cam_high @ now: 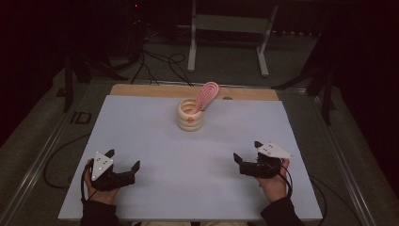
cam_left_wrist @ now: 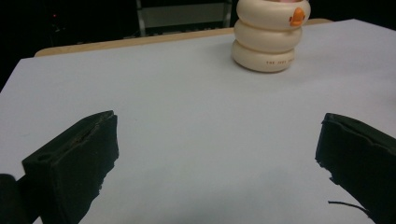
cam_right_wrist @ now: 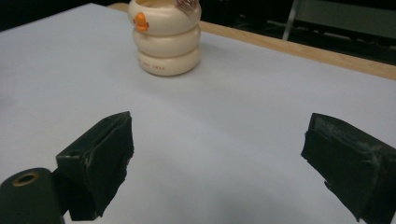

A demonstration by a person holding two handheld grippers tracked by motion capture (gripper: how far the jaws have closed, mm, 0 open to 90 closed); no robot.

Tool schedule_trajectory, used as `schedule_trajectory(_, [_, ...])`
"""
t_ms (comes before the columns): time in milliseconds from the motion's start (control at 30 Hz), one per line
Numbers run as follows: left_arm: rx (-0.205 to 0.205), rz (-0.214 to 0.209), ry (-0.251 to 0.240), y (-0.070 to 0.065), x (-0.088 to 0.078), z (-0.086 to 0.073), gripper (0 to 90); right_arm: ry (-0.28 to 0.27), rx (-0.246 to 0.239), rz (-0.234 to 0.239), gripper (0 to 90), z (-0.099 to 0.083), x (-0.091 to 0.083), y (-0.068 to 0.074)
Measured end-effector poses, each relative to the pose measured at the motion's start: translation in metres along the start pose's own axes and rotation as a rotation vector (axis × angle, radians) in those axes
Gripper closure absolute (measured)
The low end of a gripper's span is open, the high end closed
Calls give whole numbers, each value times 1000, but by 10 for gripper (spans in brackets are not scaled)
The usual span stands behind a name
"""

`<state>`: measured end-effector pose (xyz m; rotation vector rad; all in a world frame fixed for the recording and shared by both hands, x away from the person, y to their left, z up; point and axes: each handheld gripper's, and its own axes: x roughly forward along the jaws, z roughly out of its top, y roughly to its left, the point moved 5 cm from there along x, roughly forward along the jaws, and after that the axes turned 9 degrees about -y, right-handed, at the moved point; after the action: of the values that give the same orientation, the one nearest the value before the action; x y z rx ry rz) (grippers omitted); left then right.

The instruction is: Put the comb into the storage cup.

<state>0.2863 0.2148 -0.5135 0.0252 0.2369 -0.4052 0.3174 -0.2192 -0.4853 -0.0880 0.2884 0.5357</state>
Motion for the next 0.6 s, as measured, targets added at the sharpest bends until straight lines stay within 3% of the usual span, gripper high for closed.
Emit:
schedule_trajectory(133, [-7,-8,-11,2,-1,1,2,-11,1,0,87,-1,-3,1])
schedule_trajectory(167, [-11,-8,-12,2,-2,1,2,-56,-20,-8,88,-5,-13,3])
schedule_trajectory(233, [-11,-7,-14,3,-2,1,2,-71,-18,-12,88,-6,-16,3])
schedule_trajectory(300, [-17,-9,-19,4,-3,2,2,-113,-6,-11,88,-8,-24,1])
schedule_trajectory(600, [-9,-35,-37,1,-5,5,2,-163,29,-58,88,-15,-42,-10])
